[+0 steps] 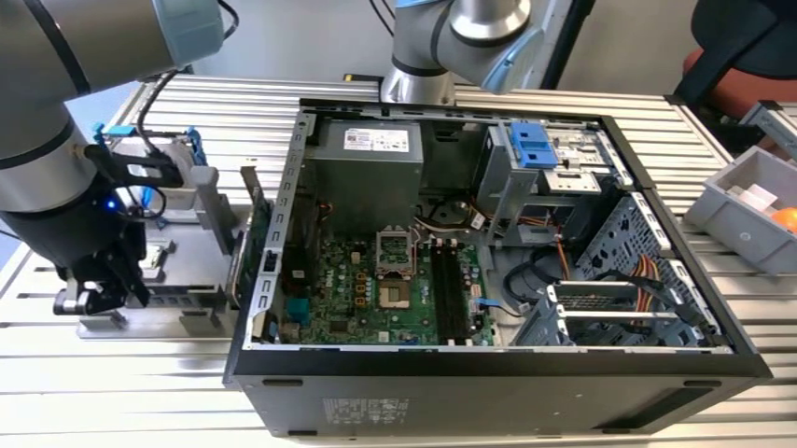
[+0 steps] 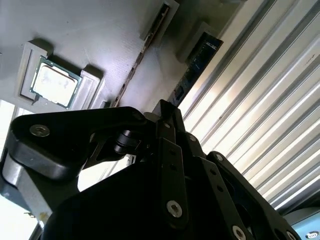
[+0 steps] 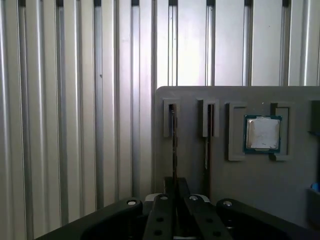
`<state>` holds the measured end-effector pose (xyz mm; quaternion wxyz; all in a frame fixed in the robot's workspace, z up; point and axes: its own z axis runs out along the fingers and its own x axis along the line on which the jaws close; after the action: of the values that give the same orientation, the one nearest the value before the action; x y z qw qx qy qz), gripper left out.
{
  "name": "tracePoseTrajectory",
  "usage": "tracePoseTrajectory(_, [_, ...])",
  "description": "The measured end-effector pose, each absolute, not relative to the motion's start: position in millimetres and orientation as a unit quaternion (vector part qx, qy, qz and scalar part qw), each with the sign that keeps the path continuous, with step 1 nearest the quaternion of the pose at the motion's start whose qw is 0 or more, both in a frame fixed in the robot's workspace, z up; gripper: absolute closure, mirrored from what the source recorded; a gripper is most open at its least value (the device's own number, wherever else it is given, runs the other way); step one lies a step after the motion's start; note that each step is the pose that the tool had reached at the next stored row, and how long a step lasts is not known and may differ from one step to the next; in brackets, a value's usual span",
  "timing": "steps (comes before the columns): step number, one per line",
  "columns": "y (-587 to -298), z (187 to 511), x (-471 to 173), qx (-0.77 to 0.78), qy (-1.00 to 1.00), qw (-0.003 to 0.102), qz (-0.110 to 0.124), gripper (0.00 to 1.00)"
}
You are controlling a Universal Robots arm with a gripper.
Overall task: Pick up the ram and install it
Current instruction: 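Pick up the ram and move it above insertion slot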
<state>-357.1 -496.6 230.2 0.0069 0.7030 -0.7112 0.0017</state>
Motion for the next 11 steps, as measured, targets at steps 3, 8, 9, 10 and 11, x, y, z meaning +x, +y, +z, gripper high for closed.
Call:
tracePoseTrajectory(3, [-496.5, 234.1, -357.1, 0.703, -0.711, 0.007, 0.002, 1.0])
tracePoseTrajectory(8, [-496.6, 239.2, -357.1, 0.703, -0.711, 0.007, 0.002, 1.0])
tracePoseTrajectory(9, [-496.6, 240.0, -357.1, 0.703, -0.711, 0.007, 0.002, 1.0])
tracePoseTrajectory(10, [-496.6, 240.9, -357.1, 0.703, -0.711, 0.007, 0.002, 1.0])
tracePoseTrajectory(11, [-496.6, 241.9, -357.1, 0.703, -0.711, 0.007, 0.002, 1.0])
